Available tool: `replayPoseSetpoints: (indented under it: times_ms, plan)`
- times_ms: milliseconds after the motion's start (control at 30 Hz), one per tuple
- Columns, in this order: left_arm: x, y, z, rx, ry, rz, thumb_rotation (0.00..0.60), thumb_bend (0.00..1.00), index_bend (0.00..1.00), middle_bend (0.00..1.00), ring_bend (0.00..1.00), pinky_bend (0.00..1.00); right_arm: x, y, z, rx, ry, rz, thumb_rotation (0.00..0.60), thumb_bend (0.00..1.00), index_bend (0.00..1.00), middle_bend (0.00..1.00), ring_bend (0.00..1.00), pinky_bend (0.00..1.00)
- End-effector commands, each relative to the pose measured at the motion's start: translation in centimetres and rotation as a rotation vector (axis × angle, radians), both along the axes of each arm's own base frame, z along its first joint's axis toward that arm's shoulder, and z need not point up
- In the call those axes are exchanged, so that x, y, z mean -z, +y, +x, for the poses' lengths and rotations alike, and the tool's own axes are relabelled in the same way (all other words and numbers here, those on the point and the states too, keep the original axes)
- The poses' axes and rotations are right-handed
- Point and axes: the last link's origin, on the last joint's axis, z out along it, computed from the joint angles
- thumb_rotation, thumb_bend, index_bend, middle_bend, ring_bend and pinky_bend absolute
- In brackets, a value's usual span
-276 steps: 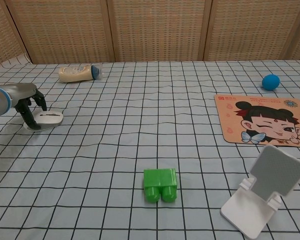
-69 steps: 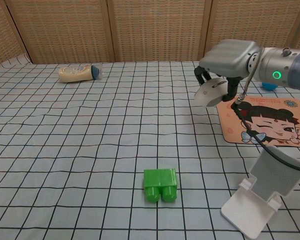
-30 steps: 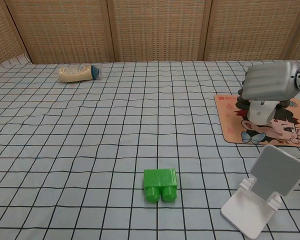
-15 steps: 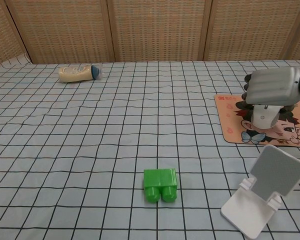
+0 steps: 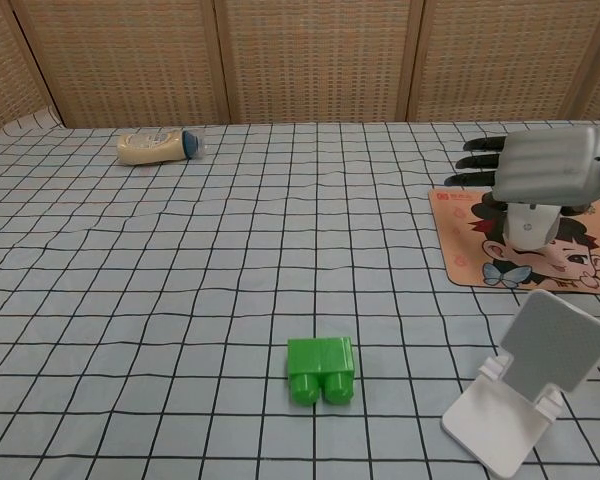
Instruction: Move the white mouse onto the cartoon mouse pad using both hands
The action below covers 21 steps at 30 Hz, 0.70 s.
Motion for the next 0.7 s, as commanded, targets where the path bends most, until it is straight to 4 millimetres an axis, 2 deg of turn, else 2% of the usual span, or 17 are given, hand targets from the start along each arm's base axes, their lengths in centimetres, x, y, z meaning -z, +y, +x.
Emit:
replayPoseSetpoints:
  times_ms: [33,200,500,700]
  plan:
    - [-0.14,-0.03,0.09,0.004,-0.003,0.005,0.6,0.23,0.14,0.0,0.0,0.0,-0.19,0.38,0.09,-0.009,-0.002,-0.002,0.6,0.35,0.44,0.04,0.0,0.0]
    - [-0.33,-0.13,0.12,0.004,-0.008,0.009,0.6,0.23,0.14,0.0,0.0,0.0,-0.21,0.6,0.0,0.008,-0.008,-0.015,0.6,0.32,0.42,0.0,0.0,0.0]
    - [-0.77,-0.29,0.27,0.009,-0.02,0.021,0.6,0.23,0.14,0.0,0.0,0.0,-0.14,0.97,-0.31,0.028,0.011,-0.053,0.6,0.19,0.28,0.0,0.0,0.0]
    - [-0.92,-0.37,0.35,0.014,-0.023,0.025,0.6,0.23,0.14,0.0,0.0,0.0,-0.68,1.37,-0.05,0.008,-0.018,-0.08,0.6,0.17,0.23,0.0,0.0,0.0]
